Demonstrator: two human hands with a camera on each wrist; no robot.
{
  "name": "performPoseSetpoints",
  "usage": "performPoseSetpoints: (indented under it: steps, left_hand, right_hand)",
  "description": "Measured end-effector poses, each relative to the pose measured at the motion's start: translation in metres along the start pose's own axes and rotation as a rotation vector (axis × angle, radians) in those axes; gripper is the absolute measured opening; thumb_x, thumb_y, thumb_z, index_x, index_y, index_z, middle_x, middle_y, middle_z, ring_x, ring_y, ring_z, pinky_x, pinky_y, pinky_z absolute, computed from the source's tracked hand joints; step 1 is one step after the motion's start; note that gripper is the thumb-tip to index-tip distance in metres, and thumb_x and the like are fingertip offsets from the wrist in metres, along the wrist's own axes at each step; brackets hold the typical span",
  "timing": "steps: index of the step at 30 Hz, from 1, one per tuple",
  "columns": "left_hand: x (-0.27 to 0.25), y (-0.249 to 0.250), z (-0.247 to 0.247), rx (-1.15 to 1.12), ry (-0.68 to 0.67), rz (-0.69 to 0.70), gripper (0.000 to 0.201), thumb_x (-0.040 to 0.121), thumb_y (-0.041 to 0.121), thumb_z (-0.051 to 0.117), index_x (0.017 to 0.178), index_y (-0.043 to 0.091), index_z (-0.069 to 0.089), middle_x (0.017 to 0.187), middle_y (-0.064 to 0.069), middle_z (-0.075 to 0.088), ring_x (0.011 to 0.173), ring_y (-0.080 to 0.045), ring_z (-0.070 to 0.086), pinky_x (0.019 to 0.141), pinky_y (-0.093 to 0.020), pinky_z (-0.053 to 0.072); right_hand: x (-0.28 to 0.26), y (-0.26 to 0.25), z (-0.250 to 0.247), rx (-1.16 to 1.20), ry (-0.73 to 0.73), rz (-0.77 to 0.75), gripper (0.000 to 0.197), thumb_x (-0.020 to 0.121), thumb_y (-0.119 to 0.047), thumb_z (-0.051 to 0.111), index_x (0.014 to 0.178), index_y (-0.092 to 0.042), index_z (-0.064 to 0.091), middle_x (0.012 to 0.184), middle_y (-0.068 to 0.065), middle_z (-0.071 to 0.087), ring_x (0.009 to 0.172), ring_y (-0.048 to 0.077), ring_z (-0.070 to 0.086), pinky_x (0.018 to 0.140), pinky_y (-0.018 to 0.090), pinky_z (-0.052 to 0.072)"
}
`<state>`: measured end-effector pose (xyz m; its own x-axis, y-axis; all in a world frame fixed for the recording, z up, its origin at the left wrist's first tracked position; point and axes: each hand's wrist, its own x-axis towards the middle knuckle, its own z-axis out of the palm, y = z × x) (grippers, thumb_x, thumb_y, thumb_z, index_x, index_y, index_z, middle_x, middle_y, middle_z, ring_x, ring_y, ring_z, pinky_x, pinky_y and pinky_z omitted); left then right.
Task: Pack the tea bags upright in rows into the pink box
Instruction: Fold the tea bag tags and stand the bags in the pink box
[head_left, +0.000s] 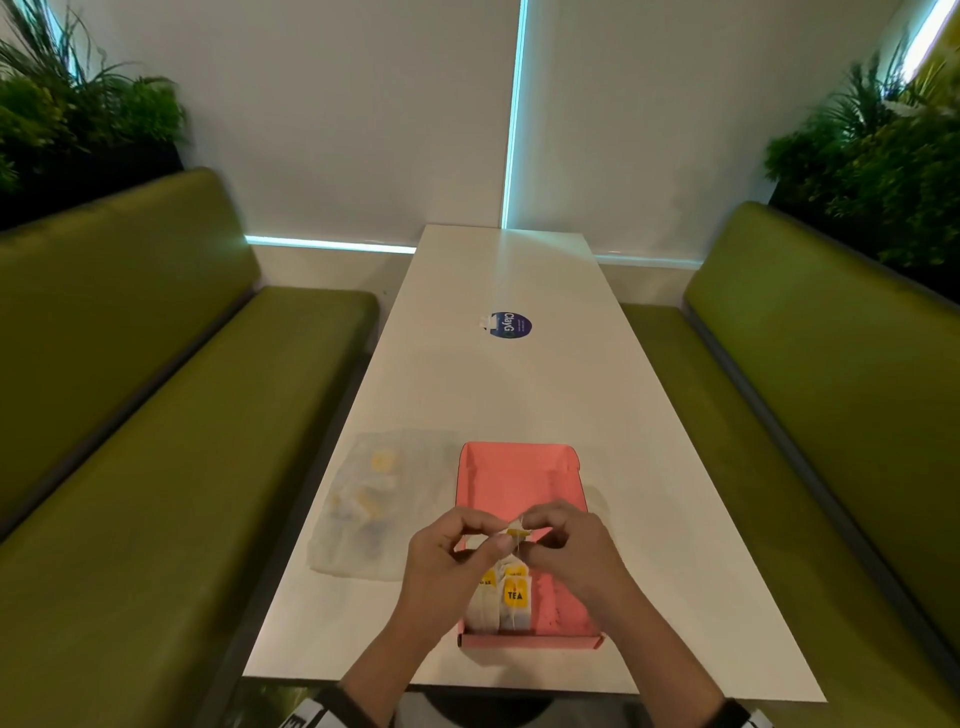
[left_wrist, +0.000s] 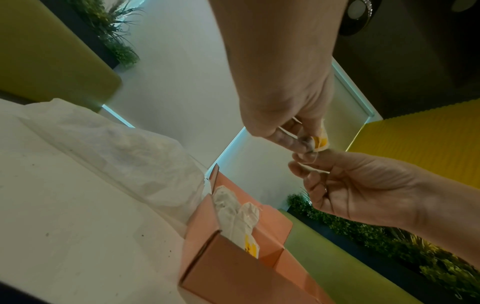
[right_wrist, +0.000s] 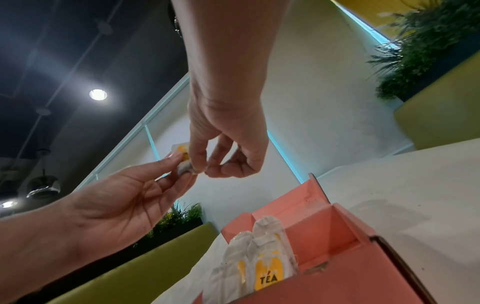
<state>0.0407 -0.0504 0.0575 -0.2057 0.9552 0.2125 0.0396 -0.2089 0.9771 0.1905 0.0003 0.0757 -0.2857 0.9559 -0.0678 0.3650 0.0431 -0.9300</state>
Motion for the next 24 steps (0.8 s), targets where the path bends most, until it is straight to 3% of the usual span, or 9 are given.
performPoseSetpoints:
  steps: [3,6,11,13,17,21,24]
  left_hand:
    - [0.000,0.005,0.000,-0.035,-0.011,-0.023,0.011,0.077,0.005,0.071,0.081,0.014,0.070,0.077,0.001,0.071,0.078,-0.012,0.065,0.069,-0.029,0.056]
    - [0.000,0.006,0.002,-0.046,0.002,-0.024,0.012,0.078,0.002,0.070,0.081,0.014,0.068,0.077,0.002,0.070,0.076,-0.010,0.064,0.066,-0.026,0.056]
    - [0.002,0.002,0.005,-0.094,0.064,-0.058,0.011,0.083,-0.001,0.065,0.083,0.010,0.064,0.074,0.004,0.067,0.072,-0.008,0.062,0.063,-0.021,0.053]
    - [0.003,-0.001,0.006,-0.121,0.097,-0.085,0.009,0.083,0.000,0.064,0.082,0.009,0.064,0.072,0.003,0.066,0.071,-0.009,0.061,0.062,-0.021,0.053]
    - [0.004,-0.004,0.006,-0.120,0.120,-0.120,0.006,0.084,0.004,0.065,0.084,0.010,0.063,0.075,-0.003,0.064,0.071,-0.012,0.059,0.062,-0.024,0.053]
    - [0.004,-0.005,0.006,-0.114,0.095,-0.137,0.002,0.085,0.009,0.065,0.086,0.009,0.063,0.080,-0.010,0.067,0.073,-0.020,0.063,0.064,-0.031,0.057]
    - [0.004,-0.008,0.006,-0.087,0.090,-0.151,0.004,0.085,0.012,0.065,0.088,0.010,0.064,0.083,-0.013,0.067,0.076,-0.025,0.064,0.066,-0.035,0.057]
  right_hand:
    - [0.001,0.001,-0.005,0.076,-0.076,0.039,0.018,0.070,-0.002,0.077,0.084,-0.012,0.071,0.096,0.005,0.067,0.074,0.015,0.060,0.074,0.032,0.054]
    - [0.001,0.002,-0.006,0.085,-0.123,0.075,0.020,0.068,-0.007,0.079,0.085,-0.014,0.070,0.091,0.005,0.069,0.080,0.022,0.065,0.079,0.036,0.055]
    - [-0.003,0.001,-0.003,0.085,-0.165,0.096,0.016,0.072,-0.008,0.077,0.084,-0.014,0.069,0.084,0.003,0.069,0.077,0.013,0.065,0.074,0.025,0.054]
    - [-0.003,0.000,-0.002,0.065,-0.178,0.101,0.013,0.074,-0.010,0.075,0.085,-0.016,0.069,0.085,0.003,0.070,0.076,0.011,0.065,0.075,0.026,0.054]
    - [-0.004,0.001,-0.003,0.035,-0.224,0.106,0.014,0.076,-0.012,0.072,0.088,-0.018,0.068,0.089,0.004,0.070,0.072,0.010,0.065,0.076,0.031,0.055]
    - [-0.003,-0.002,-0.005,0.081,-0.243,0.076,0.017,0.081,-0.017,0.071,0.096,-0.022,0.064,0.093,0.000,0.069,0.073,0.008,0.063,0.067,0.021,0.052]
    - [-0.003,-0.002,-0.006,0.111,-0.239,0.053,0.009,0.082,-0.013,0.070,0.090,-0.013,0.067,0.083,0.006,0.069,0.069,0.007,0.062,0.065,0.020,0.052]
